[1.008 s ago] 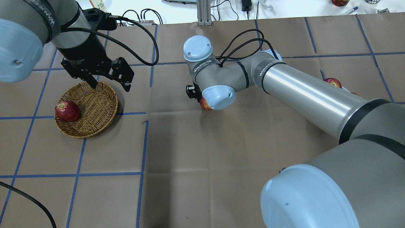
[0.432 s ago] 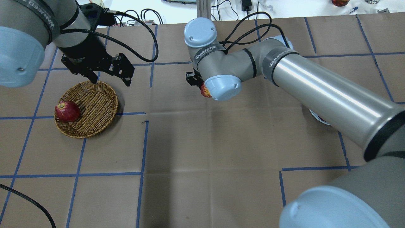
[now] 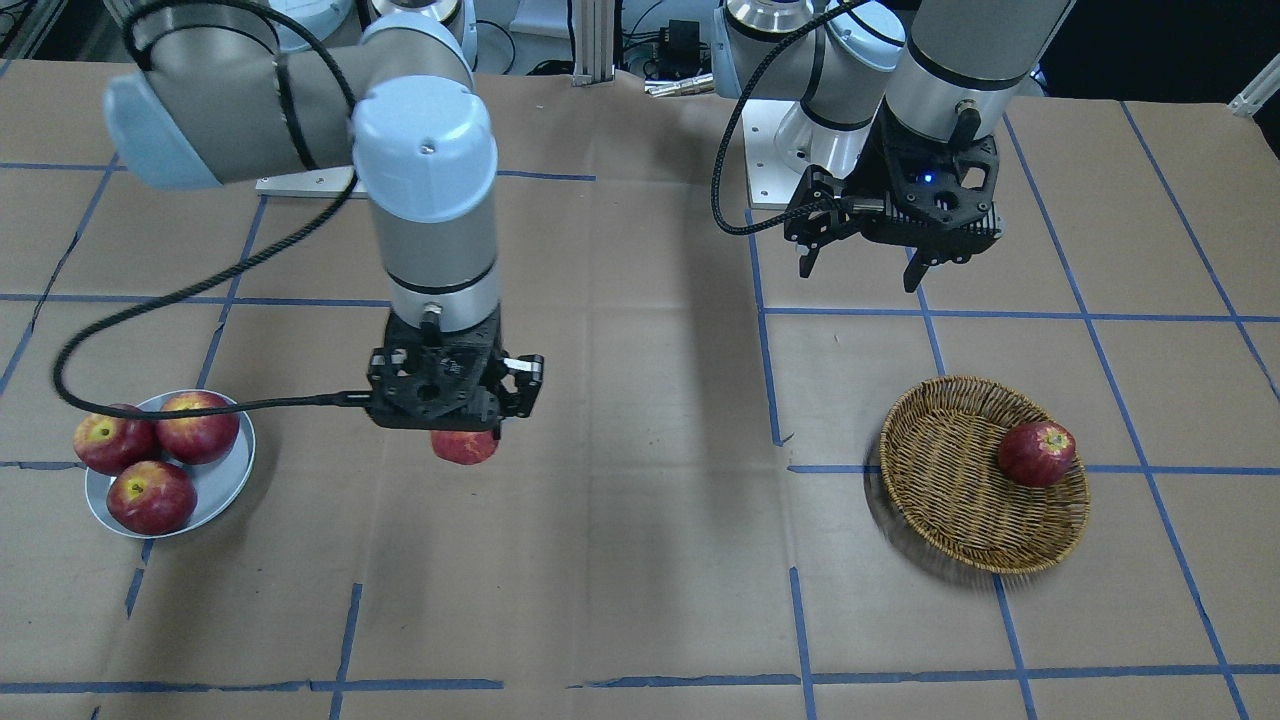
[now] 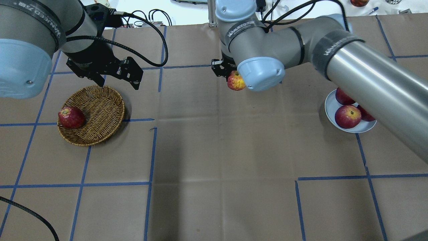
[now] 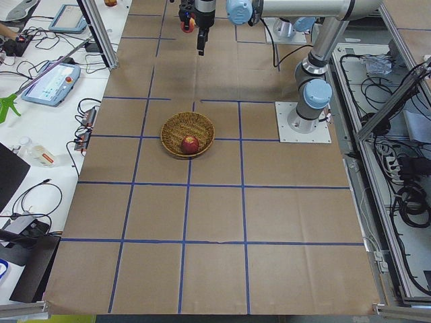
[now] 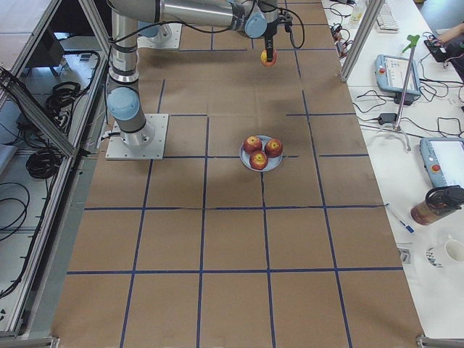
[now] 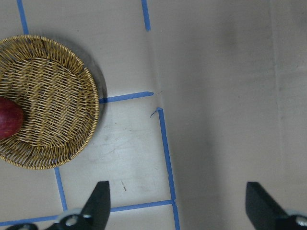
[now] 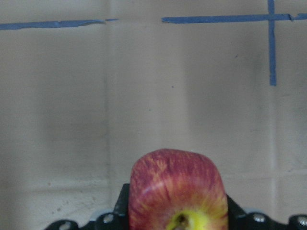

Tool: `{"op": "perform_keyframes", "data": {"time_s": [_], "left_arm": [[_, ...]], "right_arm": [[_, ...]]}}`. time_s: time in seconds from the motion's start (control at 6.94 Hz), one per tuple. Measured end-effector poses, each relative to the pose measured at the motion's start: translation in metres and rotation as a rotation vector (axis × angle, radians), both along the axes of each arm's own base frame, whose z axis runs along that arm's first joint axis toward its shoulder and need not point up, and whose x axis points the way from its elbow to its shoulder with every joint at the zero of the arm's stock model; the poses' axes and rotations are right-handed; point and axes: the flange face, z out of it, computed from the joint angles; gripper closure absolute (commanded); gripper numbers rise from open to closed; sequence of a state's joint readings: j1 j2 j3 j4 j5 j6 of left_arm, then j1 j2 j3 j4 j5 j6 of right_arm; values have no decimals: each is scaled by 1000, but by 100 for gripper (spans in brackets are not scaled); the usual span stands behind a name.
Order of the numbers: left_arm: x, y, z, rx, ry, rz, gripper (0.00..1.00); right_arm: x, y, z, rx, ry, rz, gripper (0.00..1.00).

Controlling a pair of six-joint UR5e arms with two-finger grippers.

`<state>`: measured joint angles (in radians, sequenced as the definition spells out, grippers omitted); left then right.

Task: Transfer apple from basket to plate
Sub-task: 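Carry the apple with the right gripper onto the white plate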

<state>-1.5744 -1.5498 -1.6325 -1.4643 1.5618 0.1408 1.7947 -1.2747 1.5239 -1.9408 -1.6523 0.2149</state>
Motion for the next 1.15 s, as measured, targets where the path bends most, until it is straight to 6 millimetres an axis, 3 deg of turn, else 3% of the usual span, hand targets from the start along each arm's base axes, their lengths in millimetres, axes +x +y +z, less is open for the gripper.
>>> {"op": "perform_keyframes", "data": {"time_s": [0.29, 0.43, 0.86, 1.15], "left_arm": [[1, -1, 3, 4, -3, 4, 0], [1, -2, 4, 5, -3, 10, 0], [1, -6, 6, 8, -4, 15, 0], [1, -6, 7, 11, -4, 16, 0]], "right_arm": [[-93, -10, 28, 36, 29, 92, 47], [-141, -16, 30, 55, 40, 131, 47], [-285, -16, -1, 134, 22, 212, 48], [-348, -4, -38, 148, -16, 240, 48]]}}
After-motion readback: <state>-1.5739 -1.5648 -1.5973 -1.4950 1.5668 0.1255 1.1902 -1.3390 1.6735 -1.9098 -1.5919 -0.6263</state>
